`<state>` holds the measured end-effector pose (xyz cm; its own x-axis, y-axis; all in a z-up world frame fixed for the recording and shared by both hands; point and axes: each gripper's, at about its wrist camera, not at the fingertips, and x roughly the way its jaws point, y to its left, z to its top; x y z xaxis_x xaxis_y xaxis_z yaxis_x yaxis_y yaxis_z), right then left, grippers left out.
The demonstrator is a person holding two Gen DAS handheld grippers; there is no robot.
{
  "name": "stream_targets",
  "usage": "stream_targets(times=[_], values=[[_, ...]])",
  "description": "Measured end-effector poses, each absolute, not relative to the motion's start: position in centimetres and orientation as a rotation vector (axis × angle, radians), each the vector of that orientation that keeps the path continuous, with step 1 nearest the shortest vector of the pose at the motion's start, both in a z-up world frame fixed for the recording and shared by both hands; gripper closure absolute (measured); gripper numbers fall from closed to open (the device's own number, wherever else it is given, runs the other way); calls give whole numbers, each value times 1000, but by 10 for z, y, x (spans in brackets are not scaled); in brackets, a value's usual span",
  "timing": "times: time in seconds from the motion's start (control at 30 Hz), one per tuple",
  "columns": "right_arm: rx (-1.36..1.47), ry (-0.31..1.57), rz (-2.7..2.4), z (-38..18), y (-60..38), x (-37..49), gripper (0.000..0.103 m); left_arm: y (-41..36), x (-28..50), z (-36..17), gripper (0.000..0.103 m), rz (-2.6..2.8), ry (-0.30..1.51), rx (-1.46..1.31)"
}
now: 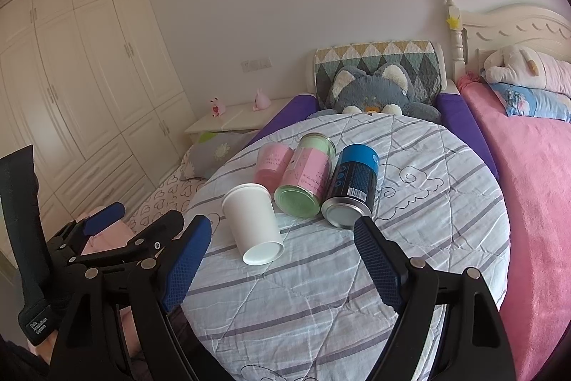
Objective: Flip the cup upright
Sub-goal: 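Move the right gripper toward the pink-labelled jar lying on its side, then lower the right gripper around the jar's body and close it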
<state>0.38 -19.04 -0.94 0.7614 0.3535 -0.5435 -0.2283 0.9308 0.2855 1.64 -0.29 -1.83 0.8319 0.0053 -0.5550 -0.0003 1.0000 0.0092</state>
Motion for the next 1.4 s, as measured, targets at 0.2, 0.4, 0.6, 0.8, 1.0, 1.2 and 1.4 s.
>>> stream_targets(times=[0.2, 0.4, 0.6, 0.8, 1.0, 1.2, 1.4], values=[[219, 643, 316, -16, -195, 11, 20, -5, 33, -21, 0, -9, 633, 21], [236, 653, 294, -20, -206, 24, 20, -1, 65, -20, 0, -40, 707, -20], [259, 657, 258, -25, -221, 46, 20, -15, 93, -18, 0, -60, 738, -22], [263, 657, 259, -28, -230, 74, 20, -27, 110, -18, 0, -51, 740, 3], [263, 641, 280, -27, -232, 94, 20, -30, 119, -17, 0, -28, 732, 30], [253, 645, 294, -30, -232, 108, 20, -33, 127, -21, 0, -19, 749, 38], [251, 652, 299, -32, -234, 115, 20, -41, 135, -25, 0, -19, 757, 55]])
